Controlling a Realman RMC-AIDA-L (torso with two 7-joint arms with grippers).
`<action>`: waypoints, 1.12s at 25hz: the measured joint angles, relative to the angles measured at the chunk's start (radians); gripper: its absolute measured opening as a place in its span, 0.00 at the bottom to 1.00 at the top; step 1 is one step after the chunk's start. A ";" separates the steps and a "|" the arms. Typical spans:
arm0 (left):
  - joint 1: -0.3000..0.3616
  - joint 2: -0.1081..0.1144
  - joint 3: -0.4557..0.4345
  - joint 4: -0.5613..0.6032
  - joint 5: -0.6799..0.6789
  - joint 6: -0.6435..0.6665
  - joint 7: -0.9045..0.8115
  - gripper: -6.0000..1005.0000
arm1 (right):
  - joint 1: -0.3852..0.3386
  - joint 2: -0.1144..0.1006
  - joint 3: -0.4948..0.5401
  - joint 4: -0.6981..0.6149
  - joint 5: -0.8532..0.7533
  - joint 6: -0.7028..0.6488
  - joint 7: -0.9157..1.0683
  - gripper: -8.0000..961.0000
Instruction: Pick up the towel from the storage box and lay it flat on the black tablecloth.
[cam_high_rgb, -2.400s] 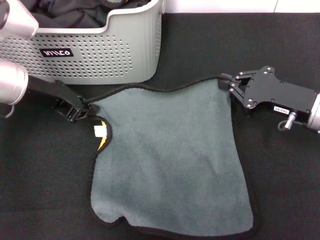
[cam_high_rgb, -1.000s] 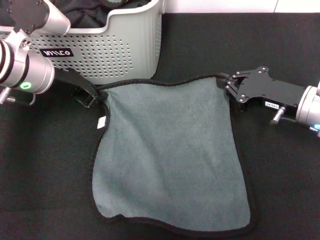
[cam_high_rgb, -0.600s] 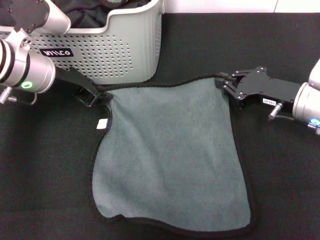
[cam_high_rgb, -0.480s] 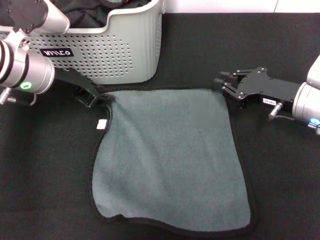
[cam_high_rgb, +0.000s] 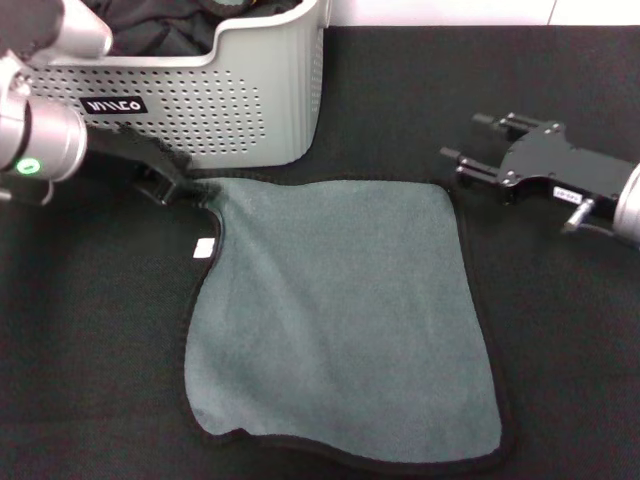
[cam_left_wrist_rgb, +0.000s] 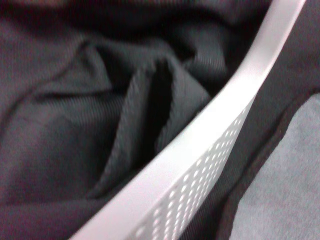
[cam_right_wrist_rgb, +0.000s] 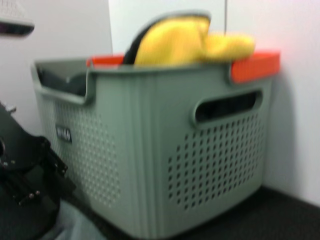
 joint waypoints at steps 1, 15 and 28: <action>0.009 0.001 0.000 0.021 -0.017 0.008 0.001 0.56 | -0.014 0.000 0.012 -0.014 0.000 -0.018 -0.003 0.45; 0.261 0.002 0.006 0.106 -0.757 0.367 0.499 0.59 | -0.110 -0.051 0.086 -0.049 -0.087 -0.607 0.011 0.92; 0.193 0.067 -0.086 -0.203 -0.804 0.564 0.621 0.60 | -0.031 -0.011 0.082 -0.043 -0.211 -0.654 0.091 0.91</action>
